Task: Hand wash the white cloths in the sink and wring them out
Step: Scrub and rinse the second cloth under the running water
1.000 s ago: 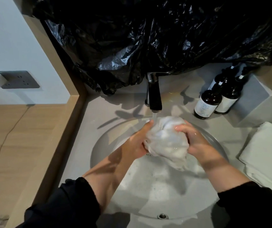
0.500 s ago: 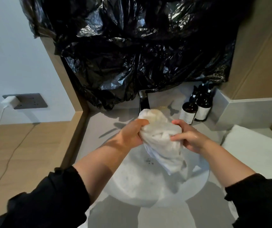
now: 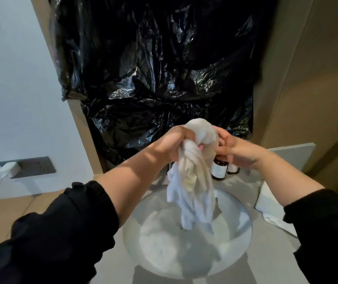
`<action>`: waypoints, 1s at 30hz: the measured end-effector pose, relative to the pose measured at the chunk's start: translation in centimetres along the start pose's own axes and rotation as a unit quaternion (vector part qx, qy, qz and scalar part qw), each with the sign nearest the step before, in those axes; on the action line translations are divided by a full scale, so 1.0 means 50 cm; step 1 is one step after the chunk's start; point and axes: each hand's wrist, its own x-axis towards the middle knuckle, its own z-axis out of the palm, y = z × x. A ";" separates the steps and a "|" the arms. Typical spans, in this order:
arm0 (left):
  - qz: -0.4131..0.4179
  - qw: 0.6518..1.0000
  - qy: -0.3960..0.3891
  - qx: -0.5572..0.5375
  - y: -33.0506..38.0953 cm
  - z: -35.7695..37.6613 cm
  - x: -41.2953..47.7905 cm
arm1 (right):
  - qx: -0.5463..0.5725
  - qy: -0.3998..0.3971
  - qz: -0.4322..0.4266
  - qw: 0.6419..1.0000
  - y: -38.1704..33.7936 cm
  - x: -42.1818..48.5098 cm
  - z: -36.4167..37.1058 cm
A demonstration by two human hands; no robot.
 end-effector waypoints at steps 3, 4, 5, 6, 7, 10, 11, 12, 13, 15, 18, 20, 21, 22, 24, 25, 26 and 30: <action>0.016 0.996 -0.070 0.059 0.026 0.009 -0.011 | -0.056 0.023 -0.023 0.998 -0.039 0.003 0.019; 0.013 0.993 -0.074 0.091 0.029 0.008 -0.014 | -0.101 0.026 -0.013 0.994 -0.045 0.003 0.025; 0.012 0.991 -0.056 0.118 0.031 0.006 -0.018 | -0.153 0.027 0.003 0.988 -0.047 0.002 0.030; 0.014 0.988 -0.032 0.148 0.035 0.004 -0.026 | -0.199 0.026 0.022 0.979 -0.049 0.001 0.037; 0.024 0.983 -0.017 0.181 0.035 0.002 -0.029 | -0.231 0.023 0.039 0.972 -0.049 -0.002 0.042; 0.033 0.969 -0.014 0.243 0.034 0.002 -0.039 | -0.252 0.017 0.046 0.967 -0.050 -0.015 0.052; 0.033 0.968 -0.007 0.249 0.035 0.002 -0.040 | -0.236 0.018 0.039 0.971 -0.051 -0.020 0.054; 0.033 0.968 0.003 0.250 0.038 0.002 -0.042 | -0.210 0.019 0.033 0.977 -0.053 -0.023 0.057; 0.041 0.967 0.005 0.252 0.041 0.000 -0.040 | -0.177 0.023 0.032 0.983 -0.054 -0.024 0.060; 0.058 0.964 0.009 0.259 0.047 -0.008 -0.039 | -0.127 0.032 0.038 0.991 -0.059 -0.018 0.065; 0.076 0.963 0.026 0.257 0.046 -0.030 -0.038 | -0.155 0.025 0.058 0.986 -0.080 -0.011 0.067; 0.081 0.962 0.037 0.257 0.039 -0.040 -0.041 | -0.221 0.031 0.076 0.972 -0.095 -0.010 0.070; 0.083 0.962 0.037 0.258 0.032 -0.042 -0.042 | -0.264 0.043 0.082 0.960 -0.099 -0.008 0.076; 0.084 0.962 0.036 0.259 0.025 -0.043 -0.043 | -0.317 0.064 0.083 0.942 -0.101 -0.006 0.087; 0.089 0.960 0.025 0.263 0.008 -0.045 -0.049 | -0.409 0.128 0.068 0.901 -0.102 0.000 0.105; 0.096 0.956 0.019 0.275 -0.001 -0.049 -0.051 | -0.425 0.151 0.059 0.891 -0.104 0.002 0.109; 0.106 0.950 0.012 0.294 -0.009 -0.056 -0.053 | -0.426 0.157 0.052 0.889 -0.109 0.000 0.113; 0.121 0.928 -0.033 0.351 -0.053 -0.085 -0.064 | -0.417 0.143 0.048 0.897 -0.148 -0.013 0.115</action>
